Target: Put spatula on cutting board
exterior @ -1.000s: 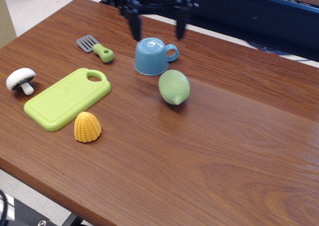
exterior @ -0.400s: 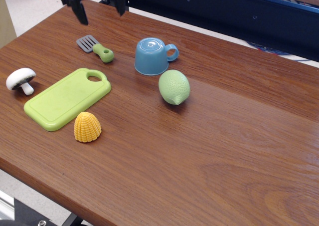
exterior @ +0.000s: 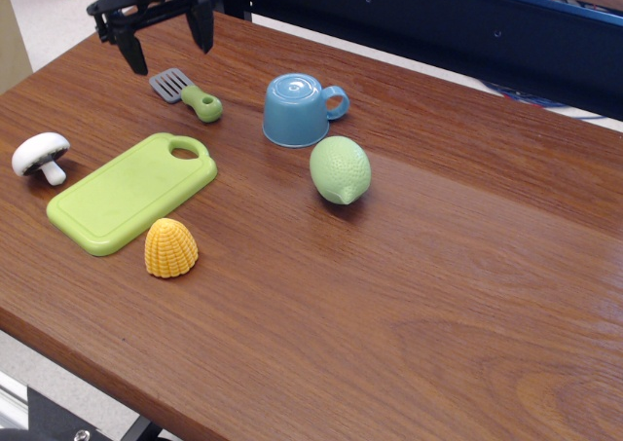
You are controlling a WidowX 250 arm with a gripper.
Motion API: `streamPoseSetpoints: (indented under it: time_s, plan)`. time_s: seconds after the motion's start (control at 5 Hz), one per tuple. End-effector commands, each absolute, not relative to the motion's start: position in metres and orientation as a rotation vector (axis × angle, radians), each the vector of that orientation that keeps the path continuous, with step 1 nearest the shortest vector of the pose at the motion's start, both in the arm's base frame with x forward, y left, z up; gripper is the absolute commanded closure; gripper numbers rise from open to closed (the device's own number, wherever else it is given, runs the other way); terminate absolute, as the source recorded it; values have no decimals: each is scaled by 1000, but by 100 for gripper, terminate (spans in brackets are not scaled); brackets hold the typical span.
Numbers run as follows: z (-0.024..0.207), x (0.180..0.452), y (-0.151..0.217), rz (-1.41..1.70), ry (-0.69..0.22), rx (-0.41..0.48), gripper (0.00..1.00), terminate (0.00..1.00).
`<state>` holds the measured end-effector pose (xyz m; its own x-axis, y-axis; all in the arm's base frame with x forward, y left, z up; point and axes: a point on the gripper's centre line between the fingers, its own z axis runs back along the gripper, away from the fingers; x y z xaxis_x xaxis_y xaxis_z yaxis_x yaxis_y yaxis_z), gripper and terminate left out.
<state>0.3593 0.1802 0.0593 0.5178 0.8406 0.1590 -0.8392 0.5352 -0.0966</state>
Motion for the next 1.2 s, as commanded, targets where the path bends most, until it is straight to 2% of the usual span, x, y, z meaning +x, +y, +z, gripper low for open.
streamPoseSetpoints:
  time_s: [0.0,0.6,0.8,1.0]
  plan:
    - [57,370,175,1072,-269,24,0,0]
    - [30,367,165,1103,-274,62,0,0]
    - [25,367,168,1110,-287,71,100,0]
    - [22,368,172,1125,-282,56,100,0]
